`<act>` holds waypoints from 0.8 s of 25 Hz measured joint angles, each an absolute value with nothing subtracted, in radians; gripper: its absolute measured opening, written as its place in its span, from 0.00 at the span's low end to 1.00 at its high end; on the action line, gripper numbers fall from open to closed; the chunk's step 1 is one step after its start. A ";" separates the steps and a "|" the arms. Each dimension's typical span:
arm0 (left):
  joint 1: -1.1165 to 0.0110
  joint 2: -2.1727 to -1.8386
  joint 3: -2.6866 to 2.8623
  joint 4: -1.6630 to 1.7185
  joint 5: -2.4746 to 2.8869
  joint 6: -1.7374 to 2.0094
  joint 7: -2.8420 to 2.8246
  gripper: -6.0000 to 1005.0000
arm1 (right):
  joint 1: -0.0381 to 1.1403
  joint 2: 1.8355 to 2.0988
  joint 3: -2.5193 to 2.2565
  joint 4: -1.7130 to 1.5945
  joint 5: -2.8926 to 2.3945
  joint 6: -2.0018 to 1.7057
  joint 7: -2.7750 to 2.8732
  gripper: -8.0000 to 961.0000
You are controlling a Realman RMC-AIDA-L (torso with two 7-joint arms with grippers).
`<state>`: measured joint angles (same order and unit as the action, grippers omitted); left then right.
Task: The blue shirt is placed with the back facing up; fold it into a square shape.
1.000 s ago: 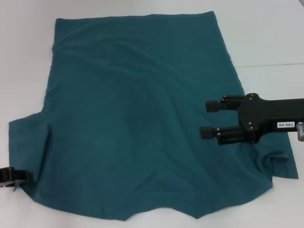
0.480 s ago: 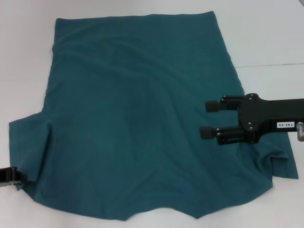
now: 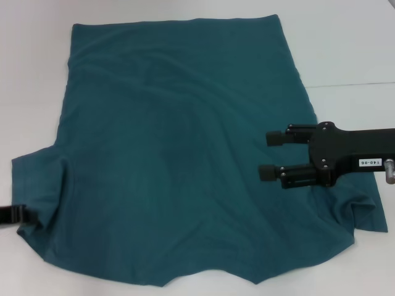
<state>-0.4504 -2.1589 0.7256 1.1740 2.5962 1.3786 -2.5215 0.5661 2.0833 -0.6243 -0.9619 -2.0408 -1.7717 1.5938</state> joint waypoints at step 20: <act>-0.512 -2.169 1.142 1.252 2.531 1.336 -2.518 0.00 | 0.566 2.086 -0.624 -0.958 -2.029 -1.775 1.594 0.90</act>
<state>-0.5116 -2.1686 1.1423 1.2519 2.5314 1.3359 -2.5182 0.5660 2.0861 -0.6243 -0.9584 -2.0291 -1.7754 1.5937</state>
